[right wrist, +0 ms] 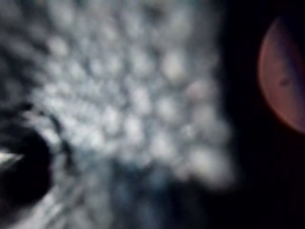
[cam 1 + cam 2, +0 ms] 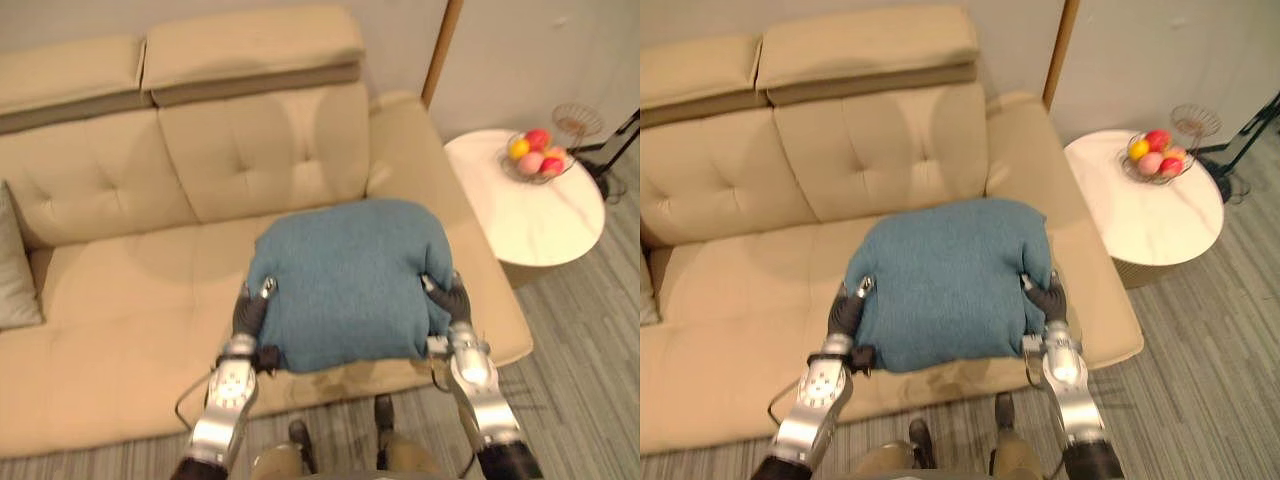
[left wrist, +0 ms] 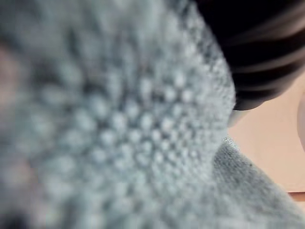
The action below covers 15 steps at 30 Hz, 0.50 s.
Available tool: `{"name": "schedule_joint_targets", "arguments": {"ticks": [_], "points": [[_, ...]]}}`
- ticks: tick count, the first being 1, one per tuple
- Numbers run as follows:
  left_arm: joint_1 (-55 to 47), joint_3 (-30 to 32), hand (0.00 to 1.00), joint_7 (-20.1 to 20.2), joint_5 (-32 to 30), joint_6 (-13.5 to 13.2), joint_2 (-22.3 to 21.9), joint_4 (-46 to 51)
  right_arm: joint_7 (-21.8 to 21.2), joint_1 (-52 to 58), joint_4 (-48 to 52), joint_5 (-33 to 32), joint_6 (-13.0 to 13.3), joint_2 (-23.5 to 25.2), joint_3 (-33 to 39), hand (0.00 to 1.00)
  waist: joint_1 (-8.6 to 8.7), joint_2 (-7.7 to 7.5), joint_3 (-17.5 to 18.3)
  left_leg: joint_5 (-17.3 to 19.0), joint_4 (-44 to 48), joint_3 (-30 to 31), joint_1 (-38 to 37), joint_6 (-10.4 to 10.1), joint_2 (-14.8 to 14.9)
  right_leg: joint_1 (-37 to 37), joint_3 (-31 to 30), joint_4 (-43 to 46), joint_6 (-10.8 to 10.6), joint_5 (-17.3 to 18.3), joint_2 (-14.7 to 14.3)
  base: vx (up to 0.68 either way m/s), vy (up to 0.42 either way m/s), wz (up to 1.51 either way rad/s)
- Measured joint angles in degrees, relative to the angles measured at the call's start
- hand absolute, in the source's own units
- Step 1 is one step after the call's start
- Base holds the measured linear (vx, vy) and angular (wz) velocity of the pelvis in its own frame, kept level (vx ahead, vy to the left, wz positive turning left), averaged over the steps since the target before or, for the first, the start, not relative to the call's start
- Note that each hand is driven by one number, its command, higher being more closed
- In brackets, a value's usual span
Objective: Pick up cushions and gather them together orderly.
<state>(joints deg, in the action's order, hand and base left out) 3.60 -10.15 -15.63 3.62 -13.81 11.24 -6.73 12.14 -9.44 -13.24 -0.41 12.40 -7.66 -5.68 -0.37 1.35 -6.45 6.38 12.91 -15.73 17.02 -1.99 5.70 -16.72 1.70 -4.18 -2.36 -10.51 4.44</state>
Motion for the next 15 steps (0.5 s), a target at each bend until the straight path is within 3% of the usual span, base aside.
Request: {"name": "schedule_joint_targets", "arguments": {"ticks": [4, 6, 9, 11, 15], "points": [[13.7, 2.2, 1.0, -5.3, -2.1, 0.1, 3.0, -4.0, 4.5, -15.3, -6.6, 1.6, -0.5, -0.1, 0.0, 1.0, -1.04, -0.18, -4.6, -1.2, 2.4, 1.6, 6.0, 0.4, -0.1, -4.2, 1.1, 0.0, 0.4, -2.1, 0.5, -0.17, 0.004, 0.18], [26.7, 2.4, 1.0, -9.0, -2.0, 0.7, 6.0, -9.3, 8.6, -26.8, -10.7, 3.0, -1.3, -0.6, 0.7, 1.0, -2.31, -0.9, -7.2, -2.0, 4.2, 2.4, 10.6, 0.4, 0.2, -7.6, 1.4, 0.0, 0.7, -3.7, 0.4, -0.19, -0.037, 0.16], [40.9, 2.3, 1.0, -11.9, -2.0, 0.9, 10.0, -14.8, 12.0, -38.4, -13.4, 3.4, -1.8, -0.8, 2.7, 1.0, -2.44, -0.97, -11.1, -3.2, 5.1, 3.9, 13.8, 0.6, 0.1, -9.7, 2.6, 0.0, 1.0, -4.8, 0.4, -0.14, -0.033, 0.26], [55.6, 2.5, 1.0, -13.6, -2.1, 1.0, 14.0, -20.3, 14.7, -50.7, -18.0, 4.4, -1.8, -0.7, 6.0, 1.0, -2.49, -1.43, -13.5, -5.2, 5.1, 4.9, 17.8, 0.6, -0.1, -13.0, 3.2, 0.0, 1.4, -6.1, 0.5, -0.12, -0.039, 0.22], [73.4, 3.2, 1.0, -16.2, -3.7, 1.1, 15.0, -30.1, 18.5, -66.5, -27.6, 5.5, -1.7, -1.7, 9.8, 1.0, -2.1, -1.59, -14.9, -7.4, 4.0, 6.3, 22.2, 0.8, -1.0, -16.4, 4.2, -1.5, 1.5, -8.0, 0.7, -0.08, -0.019, 0.23]]}}
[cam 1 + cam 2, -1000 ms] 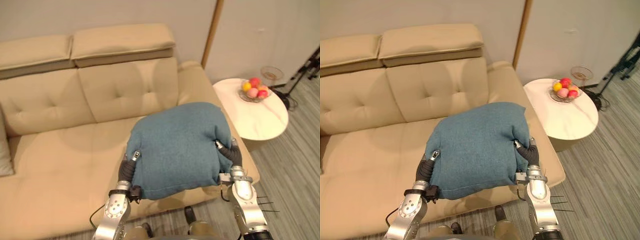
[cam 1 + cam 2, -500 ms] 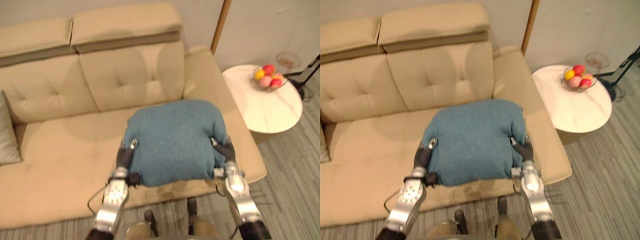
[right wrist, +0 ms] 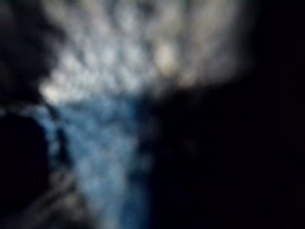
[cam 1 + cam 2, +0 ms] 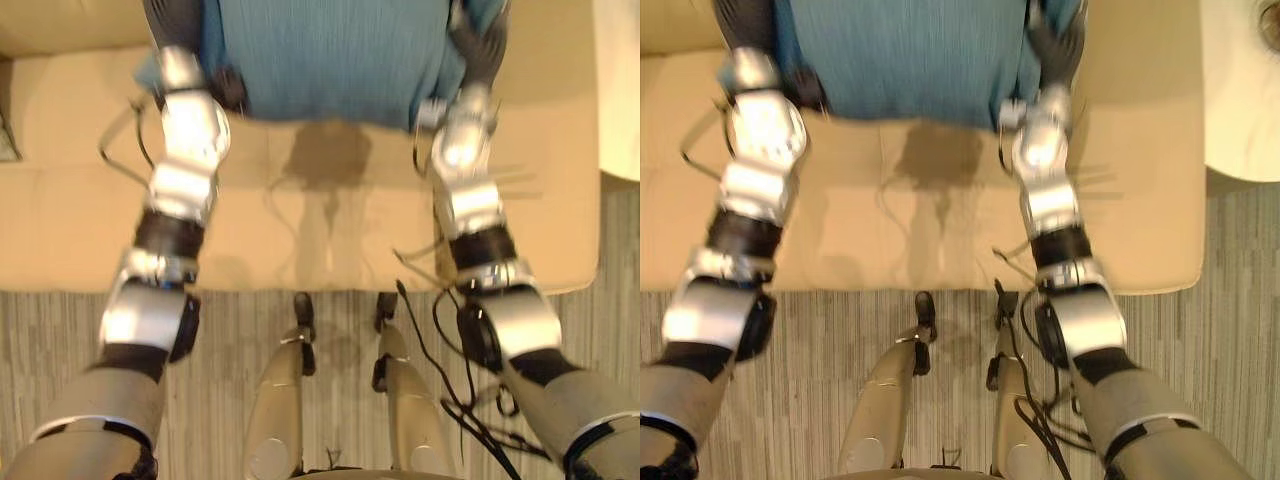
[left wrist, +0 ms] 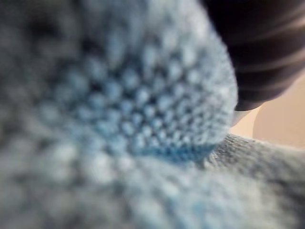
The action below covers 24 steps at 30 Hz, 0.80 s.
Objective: Pick up cushions and gather them together orderly.
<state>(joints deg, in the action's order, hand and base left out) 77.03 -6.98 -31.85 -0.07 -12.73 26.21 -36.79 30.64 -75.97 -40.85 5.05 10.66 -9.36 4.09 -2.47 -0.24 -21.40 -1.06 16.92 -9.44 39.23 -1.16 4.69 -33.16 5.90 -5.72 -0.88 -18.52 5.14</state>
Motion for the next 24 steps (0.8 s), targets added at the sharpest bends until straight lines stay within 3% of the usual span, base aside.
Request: {"name": "schedule_joint_targets", "arguments": {"ticks": [1, 2, 7, 12, 14, 18, 24], "points": [[4.0, 0.0, 0.0, -0.6, -0.5, 0.0, -0.1, -2.7, 0.9, -3.0, -1.6, 0.0, 0.0, -0.3, 0.6, 1.0, 0.37, -0.28, -0.4, -1.1, -1.7, 0.5, 0.3, -0.1, -0.7, -0.7, 0.4, 0.0, 0.0, -0.1, 0.3, -0.05, -0.012, 0.33], [7.3, 0.0, 0.0, -0.9, -0.5, 0.0, -0.2, -4.8, 1.8, -5.9, -3.0, -0.1, 0.1, -1.5, 0.6, 0.0, 0.66, -0.33, -0.4, -2.6, -4.4, 1.1, 0.7, -0.1, -1.2, -2.1, 0.7, 0.0, 0.0, -0.1, 0.7, -0.04, -0.009, 0.34], [14.7, 2.3, 0.0, -1.7, 2.1, -0.2, -0.4, -12.7, 1.8, -12.6, -7.5, -1.3, 0.1, -4.4, 0.6, 0.0, 1.29, -0.47, -0.6, -7.6, -11.8, 2.8, 3.4, -0.7, -1.9, -6.9, 1.7, 0.0, -0.4, -0.4, 1.0, -0.03, 0.0, 0.25], [14.6, 8.8, 0.0, 3.5, 7.5, 0.0, -2.0, -19.1, -3.5, -13.9, -11.4, -8.5, -0.6, -5.7, -0.9, 0.0, 1.64, -0.45, -2.6, -9.2, -14.2, 3.8, 5.5, -1.3, -0.6, -9.5, 1.8, 0.0, -1.6, -1.2, -0.1, 0.0, 0.042, 0.1], [11.4, 11.3, 0.0, 6.6, 8.5, 0.0, -3.0, -19.3, -6.3, -13.5, -12.4, -12.3, -1.5, -7.1, -3.9, 0.0, 1.59, -0.43, -3.0, -9.2, -14.2, 3.6, 7.2, -1.4, -0.4, -11.2, 1.7, 0.0, -1.8, -1.4, -0.2, 0.03, 0.049, -0.01], [2.8, 14.3, 0.0, 10.1, 8.5, 0.1, -5.3, -19.5, -9.3, -9.7, -12.3, -14.1, -2.2, -8.1, -7.9, 0.0, 1.72, -0.45, -4.0, -9.2, -14.1, 2.3, 7.5, -1.4, 0.1, -11.7, 1.6, 0.0, -3.0, -2.3, -0.4, 0.03, 0.065, -0.1], [-6.7, 16.5, 0.0, 11.9, 8.4, -1.6, -7.2, -16.8, -11.0, -0.5, -8.8, -14.4, -1.9, -7.7, -9.9, 0.0, 1.6, -0.45, -4.0, -9.2, -13.9, 1.0, 7.3, -1.4, 1.0, -11.8, -1.4, 0.0, -3.1, -2.6, -1.2, 0.0, 0.051, -0.09]]}}
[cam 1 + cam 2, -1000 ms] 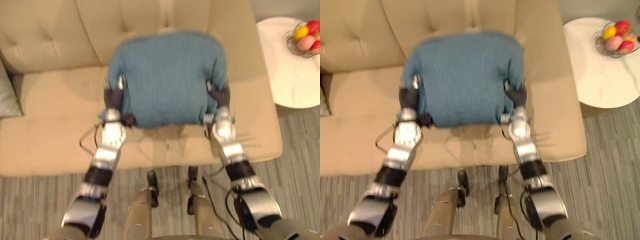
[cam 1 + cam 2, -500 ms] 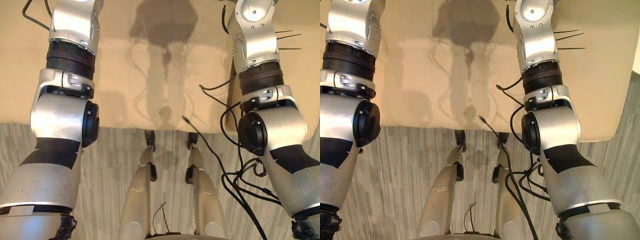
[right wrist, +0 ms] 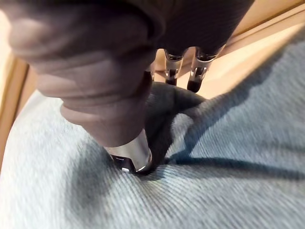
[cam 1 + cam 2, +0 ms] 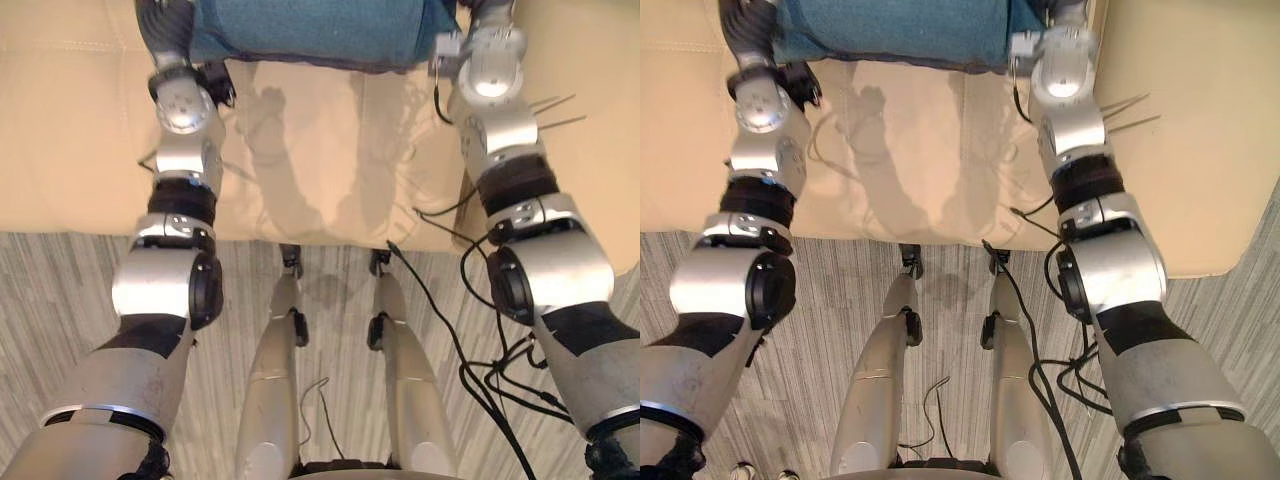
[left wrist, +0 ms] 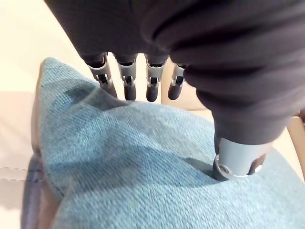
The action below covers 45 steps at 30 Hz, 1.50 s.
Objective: Pick up cushions and gather them together orderly.
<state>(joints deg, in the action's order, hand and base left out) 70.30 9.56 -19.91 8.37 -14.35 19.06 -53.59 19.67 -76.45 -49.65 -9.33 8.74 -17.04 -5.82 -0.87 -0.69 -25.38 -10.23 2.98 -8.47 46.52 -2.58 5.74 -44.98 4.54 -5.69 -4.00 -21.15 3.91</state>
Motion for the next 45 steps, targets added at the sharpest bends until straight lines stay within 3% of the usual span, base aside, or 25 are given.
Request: {"name": "schedule_joint_targets", "arguments": {"ticks": [6, 7, 11, 14, 17, 20, 24, 26, 30, 35, 42, 45], "points": [[-7.4, 0.0, 0.0, 1.1, 0.0, 0.1, 0.2, 0.3, -1.4, 7.6, 4.6, 0.6, 2.0, 1.0, -1.9, 0.0, 0.31, 0.0, 0.0, 0.6, 0.0, -1.6, -2.4, -0.3, 0.8, 1.6, -3.1, 0.0, -0.2, 0.4, -0.6, -0.07, -0.012, -0.11], [-8.7, 0.0, 0.0, 1.1, -0.1, 0.1, 0.4, 1.6, -1.6, 9.3, 6.3, 0.9, 2.1, 0.9, -1.8, 0.0, 0.45, -0.01, 0.0, 0.6, 0.1, -1.8, -2.6, -0.4, 0.9, 2.3, -3.4, 0.0, -0.2, 2.7, -0.6, -0.1, -0.09, 0.14], [-18.3, -0.2, 0.0, 0.9, 0.0, 0.0, 4.0, 13.6, -3.3, 18.7, 18.0, 2.1, 2.4, 0.6, -1.6, 0.0, 0.01, -0.01, 0.0, -1.0, -0.6, -2.6, -4.2, -2.3, 3.3, 3.9, -2.6, 0.0, 0.9, 4.0, -2.6, -0.1, -0.132, 0.04], [-27.1, -0.4, 0.0, 0.5, 0.0, -1.1, 5.2, 23.9, -3.2, 29.3, 28.3, 3.7, 2.8, -0.3, 0.3, 0.0, -0.14, -0.01, 0.0, -1.2, -1.0, -2.6, -7.4, -2.3, 3.7, 7.1, -1.7, 0.0, 1.5, 4.1, -3.0, -0.05, -0.066, 0.02], [-37.3, -0.4, 0.0, -0.2, 0.1, -2.9, 4.1, 33.6, -3.3, 42.8, 38.7, 5.8, 4.2, -0.2, 2.9, 0.0, -0.3, -0.01, 0.1, -0.6, -0.9, -2.6, -11.7, -2.6, 3.8, 11.6, -1.4, 0.0, 2.3, 4.7, -3.1, -0.01, -0.022, 0.06], [-53.2, -0.8, 0.0, 0.8, 1.2, -4.8, -1.7, 40.5, -5.6, 60.6, 44.6, 7.4, 6.1, 1.4, 3.2, 0.0, -1.16, 0.08, 3.1, 1.8, 0.2, -2.9, -15.8, -2.5, 3.7, 16.0, -1.6, 0.0, 2.9, 6.5, -3.0, 0.04, -0.002, -0.02], [-69.4, -4.7, 0.0, 5.0, 1.2, -4.5, -8.2, 40.5, -10.4, 78.3, 43.7, 7.9, 6.1, 4.9, 3.2, 0.0, -1.76, -0.07, 6.9, 4.6, 1.6, -3.0, -21.5, -2.7, 3.8, 22.0, -1.6, 0.5, 2.9, 9.1, -3.2, 0.08, -0.003, -0.02], [-77.4, -7.0, 0.0, 8.9, 0.9, -3.6, -11.3, 35.7, -13.6, 86.2, 37.5, 10.1, 6.1, 6.9, 3.6, 0.0, -1.68, -0.05, 10.8, 6.6, 2.3, -3.6, -26.2, -2.8, 4.2, 25.5, -1.9, 2.8, 3.1, 12.1, -3.4, 0.09, -0.007, -0.13], [-80.3, -7.1, 0.0, 12.4, 0.1, -1.8, -13.4, 22.4, -16.4, 90.1, 26.7, 12.4, 5.5, 8.3, 4.7, 0.0, -1.56, -0.04, 15.5, 8.5, 1.9, -5.5, -33.0, -2.8, 4.2, 30.2, -3.3, 4.9, 2.6, 14.9, -3.5, 0.1, 0.001, -0.22], [-80.5, -6.0, 0.0, 16.3, -3.8, 0.9, -14.0, 5.6, -18.5, 91.1, 11.8, 15.2, 4.1, 8.6, 9.0, 0.0, -0.23, 0.05, 19.5, 9.9, -0.6, -7.4, -41.6, -2.9, 3.2, 37.0, -4.8, 3.7, 2.3, 15.6, -2.8, 0.05, 0.023, -0.17], [-82.7, -4.2, 0.0, 18.2, -6.9, 1.6, -13.0, 0.6, -18.9, 92.5, 4.6, 19.0, 3.2, 7.8, 10.5, 0.0, 0.05, 0.61, 21.9, 11.2, -2.2, -10.7, -47.3, -3.1, 2.1, 39.4, -8.0, 4.3, 1.5, 16.2, -2.5, 0.03, 0.039, -0.26], [-82.0, -5.0, 0.0, 18.3, -6.8, 1.7, -13.0, 1.0, -18.7, 91.5, 3.8, 19.0, 3.2, 7.4, 10.4, 0.0, 0.44, 0.88, 21.3, 12.1, 2.4, -11.8, -45.8, -2.0, 2.7, 34.3, -6.7, 16.4, 0.6, 20.2, -1.2, 0.01, 0.018, -0.09]]}}
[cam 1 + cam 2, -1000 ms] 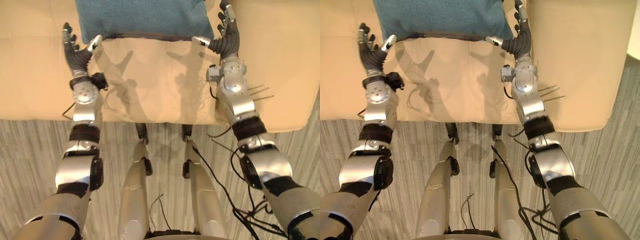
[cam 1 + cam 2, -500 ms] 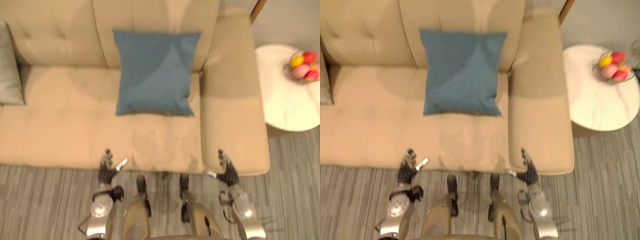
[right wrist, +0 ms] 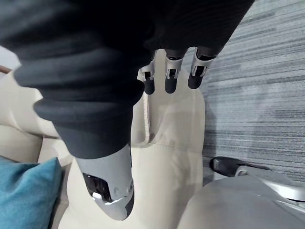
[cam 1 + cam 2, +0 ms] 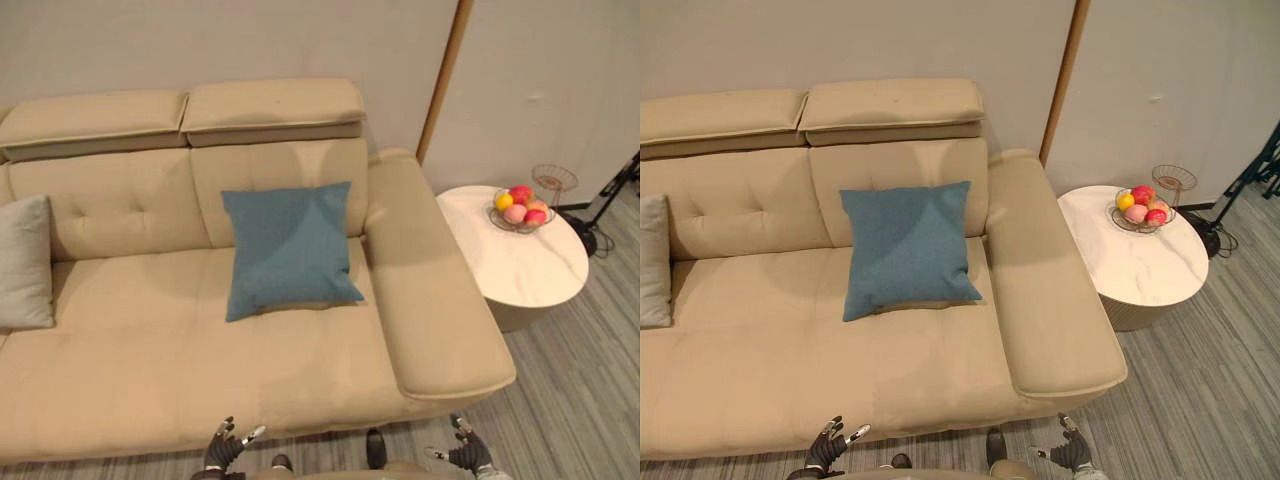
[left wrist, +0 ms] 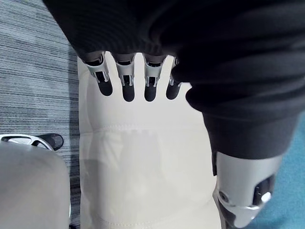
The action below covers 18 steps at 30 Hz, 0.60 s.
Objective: Pick up cushions and gather them together orderly.
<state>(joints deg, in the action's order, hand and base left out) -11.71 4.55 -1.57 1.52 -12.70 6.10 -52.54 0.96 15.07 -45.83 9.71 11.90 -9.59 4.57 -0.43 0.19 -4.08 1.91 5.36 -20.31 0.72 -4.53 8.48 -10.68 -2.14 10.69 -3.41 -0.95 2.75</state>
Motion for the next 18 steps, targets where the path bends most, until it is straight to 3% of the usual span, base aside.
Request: {"name": "schedule_joint_targets", "arguments": {"ticks": [1, 2, 3, 5, 6, 7, 10, 11, 13, 15, 18], "points": [[0.9, -0.2, 0.0, 0.0, 0.0, 0.0, -0.1, 0.7, 0.0, 0.0, 0.0, 0.0, -0.1, 0.0, -0.3, 0.0, -0.37, -0.17, -0.2, 0.0, 0.7, -0.1, 0.9, 0.5, -0.7, -1.1, -0.2, 1.6, -0.9, 0.0, 0.3, -0.06, -0.006, 0.01], [1.2, 0.0, 0.0, 0.0, 0.0, 0.0, -0.5, 1.0, 0.0, -0.3, 0.0, 0.0, -0.1, -0.1, -0.6, 0.0, -0.63, 0.51, 0.0, -0.1, 0.4, -0.2, 1.1, 0.9, 0.6, -1.3, -0.3, 3.1, -1.4, 1.8, 0.1, -0.1, -0.04, 0.29], [2.3, -0.3, 0.0, -0.7, 0.0, -0.1, -0.2, 2.9, 0.0, -1.5, 0.0, 0.1, -0.6, 0.4, -1.4, 0.0, -0.07, 0.35, -0.9, -0.2, 1.9, 1.4, 2.4, 1.0, -0.1, -5.3, 0.4, 26.1, -2.0, 10.6, 2.3, -0.1, -0.078, 0.51], [2.7, -0.4, 0.0, -2.0, 0.0, 0.0, 0.2, 4.7, 0.0, -1.1, -0.4, 0.1, -1.0, 0.9, -2.9, 0.0, -0.35, -1.61, -0.9, -0.3, 5.5, 4.1, 4.3, 1.0, -1.4, -3.2, -1.1, 37.7, -4.9, 13.3, 5.3, -0.03, -0.141, 0.75], [2.8, -0.4, 0.0, -2.4, 0.0, 0.0, 0.3, 5.2, 0.0, -1.2, -0.4, 0.2, -1.0, 0.9, -3.2, 0.0, -0.4, -2.26, -0.8, -0.3, 6.9, 4.7, 5.7, 1.0, -1.5, -2.1, -1.6, 36.9, -5.5, 14.2, 5.5, -0.1, -0.286, 0.74], [3.2, -0.4, 0.0, -3.0, 0.0, 0.0, 0.2, 6.3, 0.3, -2.4, -0.1, 0.7, -1.1, 0.8, -3.2, 0.0, -0.62, -3.26, -1.0, -0.9, 9.5, 6.2, 9.2, 0.4, -0.9, 0.0, -1.2, 31.4, -5.3, 18.4, 4.7, -0.2, -0.295, 0.48], [3.8, -1.4, 0.0, -3.9, 0.0, 0.0, -2.7, 6.4, 1.8, -5.1, 2.3, 0.2, -0.9, 0.3, -2.3, 0.0, -2.98, 0.02, -3.0, -4.3, 9.0, 6.5, 13.7, -1.9, 3.5, 2.2, 3.8, 19.4, -1.2, 20.9, 0.8, -0.27, -0.226, 0.01], [3.7, -2.5, 0.0, -3.8, 0.0, 0.2, -3.1, 6.1, 1.9, -6.0, 1.9, -0.2, -1.0, 0.2, -2.4, 0.0, -2.75, 1.28, -4.3, -6.4, 7.9, 7.5, 14.0, -2.5, 5.0, 2.6, 4.9, 17.4, 1.7, 19.8, -1.0, -0.26, -0.154, -0.01], [2.8, -2.9, 0.0, -3.8, 0.0, 0.2, -3.3, 6.1, 2.3, -5.6, 1.5, -0.6, -1.2, 0.3, -2.3, 0.0, -1.32, 1.47, -4.6, -10.9, 2.9, 6.9, 13.0, -3.0, 5.5, 2.5, 7.7, 15.9, 3.7, 18.3, -1.9, -0.33, -0.146, 0.43], [2.1, -2.8, 0.0, -3.8, 0.0, 0.2, -3.1, 6.1, 2.6, -5.3, 1.5, -0.7, -1.2, 0.4, -2.2, 0.0, -0.48, 1.11, -4.8, -9.8, 3.0, 5.7, 12.0, -2.2, 5.1, 2.1, 8.0, 15.0, 5.1, 17.1, -1.8, -0.27, -0.099, 0.17], [1.6, -2.5, 0.0, -3.8, 0.0, 0.2, -2.7, 6.0, 2.6, -6.8, 1.1, -0.7, -1.2, -0.1, -0.9, 0.0, -0.58, 0.8, -4.9, -2.6, 13.1, 5.9, 13.7, 0.9, 3.2, -0.9, 5.4, 12.1, 5.8, 13.6, -0.6, -0.16, 0.025, -0.32]]}}
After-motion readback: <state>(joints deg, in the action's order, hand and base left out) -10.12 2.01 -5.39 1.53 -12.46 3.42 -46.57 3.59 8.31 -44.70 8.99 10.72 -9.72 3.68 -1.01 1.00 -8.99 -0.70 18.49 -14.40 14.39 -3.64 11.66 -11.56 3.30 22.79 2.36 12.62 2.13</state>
